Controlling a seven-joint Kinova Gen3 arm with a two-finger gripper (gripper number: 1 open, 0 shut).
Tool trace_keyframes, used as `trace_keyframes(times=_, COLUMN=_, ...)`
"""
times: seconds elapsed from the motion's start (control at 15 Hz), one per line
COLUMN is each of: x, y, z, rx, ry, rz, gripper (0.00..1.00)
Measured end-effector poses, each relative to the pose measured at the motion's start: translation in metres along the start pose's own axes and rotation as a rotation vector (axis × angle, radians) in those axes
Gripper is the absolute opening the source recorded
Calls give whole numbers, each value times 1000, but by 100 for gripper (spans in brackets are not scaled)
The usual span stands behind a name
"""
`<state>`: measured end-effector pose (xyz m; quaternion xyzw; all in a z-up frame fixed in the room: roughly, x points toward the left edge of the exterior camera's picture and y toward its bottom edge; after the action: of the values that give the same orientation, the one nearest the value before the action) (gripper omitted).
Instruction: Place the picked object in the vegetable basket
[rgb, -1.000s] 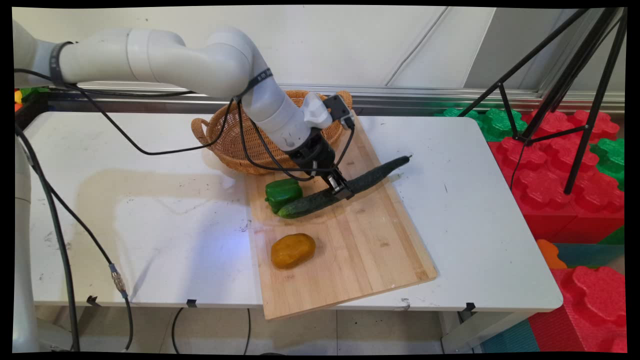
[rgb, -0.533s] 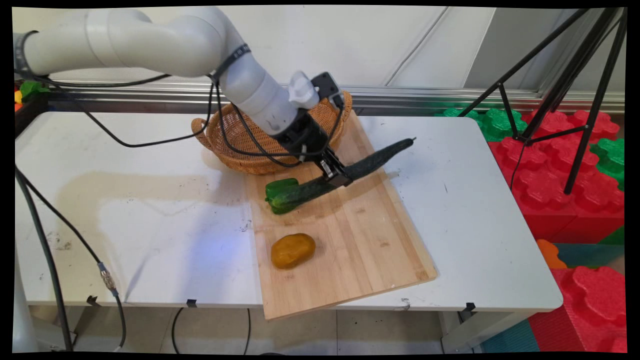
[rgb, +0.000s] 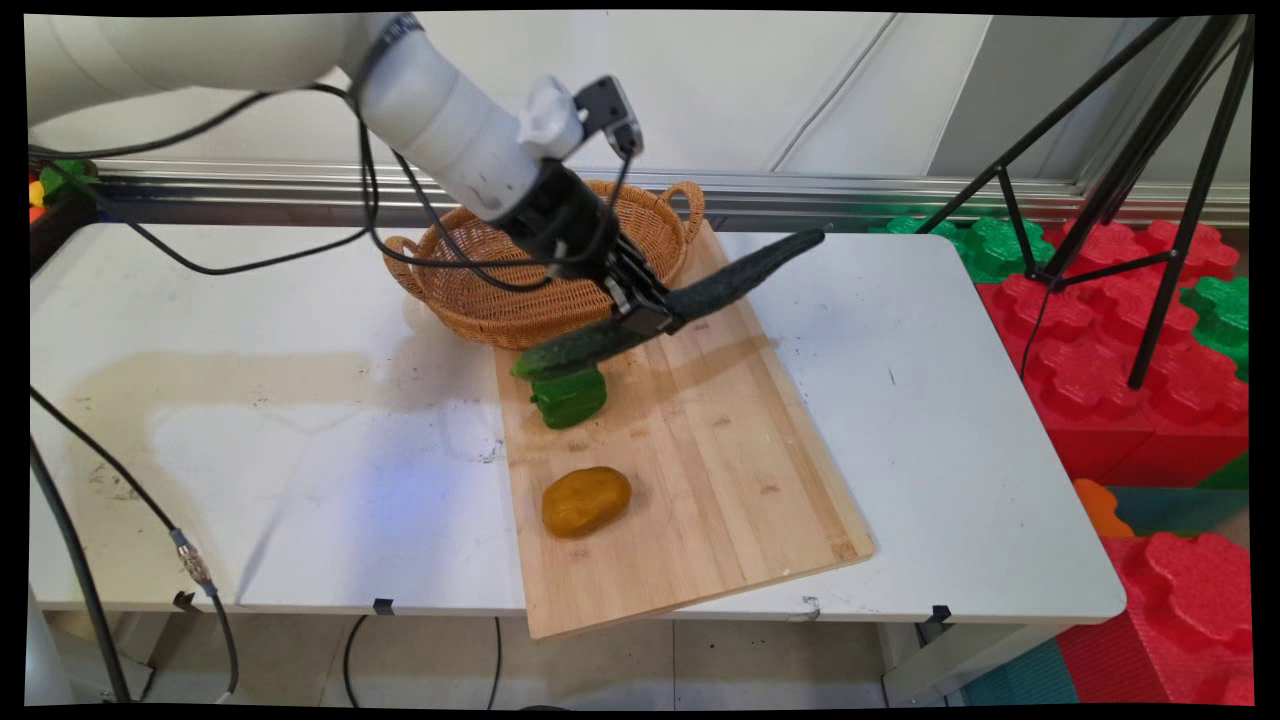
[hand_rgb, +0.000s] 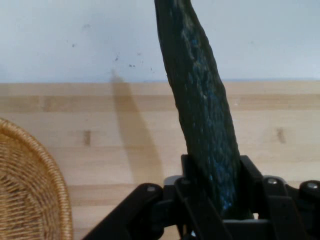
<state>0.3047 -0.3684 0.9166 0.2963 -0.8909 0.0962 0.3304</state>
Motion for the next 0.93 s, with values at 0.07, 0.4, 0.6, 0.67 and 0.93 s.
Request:
trace_keyframes(times=0.07, x=0, y=-1, z=-11, rx=0, ry=7, rz=9, gripper=0)
trace_keyframes(times=0.4, x=-5, y=-9, z=-56, rx=10, ry=25, rz=52, gripper=0)
trace_keyframes(times=0.6, x=-11, y=-18, z=-77, rx=23, ry=26, rz=66, gripper=0)
trace_keyframes(times=0.67, x=-13, y=-21, z=-82, rx=26, ry=26, rz=68, gripper=0)
trace_keyframes(times=0.93, x=-22, y=-36, z=-103, rx=44, ry=23, rz=76, gripper=0)
